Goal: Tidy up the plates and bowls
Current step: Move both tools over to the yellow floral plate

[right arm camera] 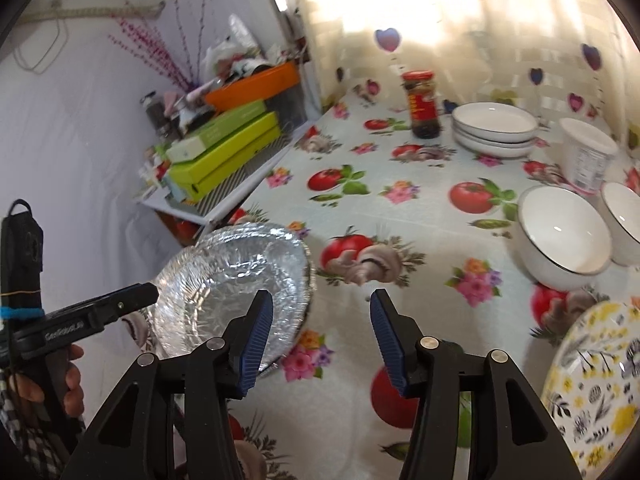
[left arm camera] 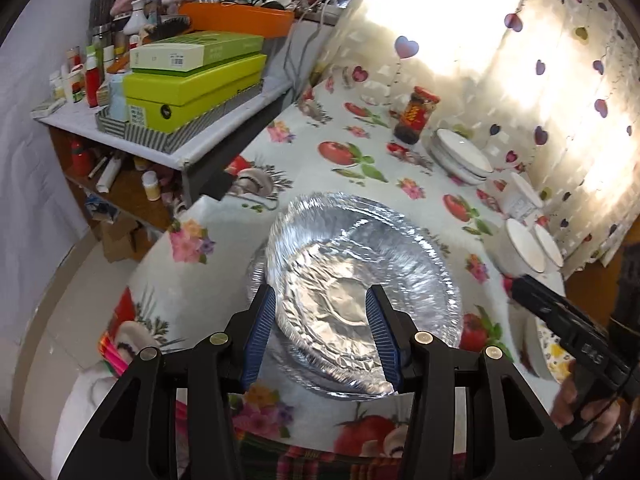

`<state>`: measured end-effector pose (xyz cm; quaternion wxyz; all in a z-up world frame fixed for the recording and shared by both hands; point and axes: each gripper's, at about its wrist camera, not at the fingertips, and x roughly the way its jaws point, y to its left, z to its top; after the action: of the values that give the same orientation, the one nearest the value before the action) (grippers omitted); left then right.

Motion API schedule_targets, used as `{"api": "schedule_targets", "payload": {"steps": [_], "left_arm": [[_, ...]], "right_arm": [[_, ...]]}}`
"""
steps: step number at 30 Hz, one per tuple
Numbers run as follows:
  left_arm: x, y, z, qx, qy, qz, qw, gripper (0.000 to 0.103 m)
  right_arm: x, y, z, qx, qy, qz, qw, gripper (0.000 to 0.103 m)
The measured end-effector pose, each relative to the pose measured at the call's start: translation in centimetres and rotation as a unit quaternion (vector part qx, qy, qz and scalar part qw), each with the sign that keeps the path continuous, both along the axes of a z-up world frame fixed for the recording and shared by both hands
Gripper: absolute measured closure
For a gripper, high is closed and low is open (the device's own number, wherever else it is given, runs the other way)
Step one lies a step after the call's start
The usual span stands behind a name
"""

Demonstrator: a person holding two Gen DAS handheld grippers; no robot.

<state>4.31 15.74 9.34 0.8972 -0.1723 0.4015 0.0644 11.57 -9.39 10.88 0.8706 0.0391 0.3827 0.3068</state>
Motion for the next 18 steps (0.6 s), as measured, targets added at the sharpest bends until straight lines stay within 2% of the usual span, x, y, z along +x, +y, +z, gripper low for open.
{"api": "schedule_targets", "payload": {"steps": [9, 12, 18], "left_arm": [[-0.7, 0.6, -1.2, -0.012, 0.012, 0.003, 0.9999, 0.055], [-1.2, 0.3, -0.7, -0.008, 0.003, 0.007, 0.9999, 0.055], [-1.7, -2.2, 0.8, -0.002, -0.019, -0.025, 0.9995, 0.055]], "right_arm": [[-0.9, -2.2, -0.1, 0.014, 0.005, -0.020, 1.000, 0.051], [-1.4, -2.4, 0.0, 0.017, 0.001, -0.021, 1.000, 0.051], [-2.6, -4.1, 0.3, 0.011, -0.014, -0.041, 0.999, 0.051]]}}
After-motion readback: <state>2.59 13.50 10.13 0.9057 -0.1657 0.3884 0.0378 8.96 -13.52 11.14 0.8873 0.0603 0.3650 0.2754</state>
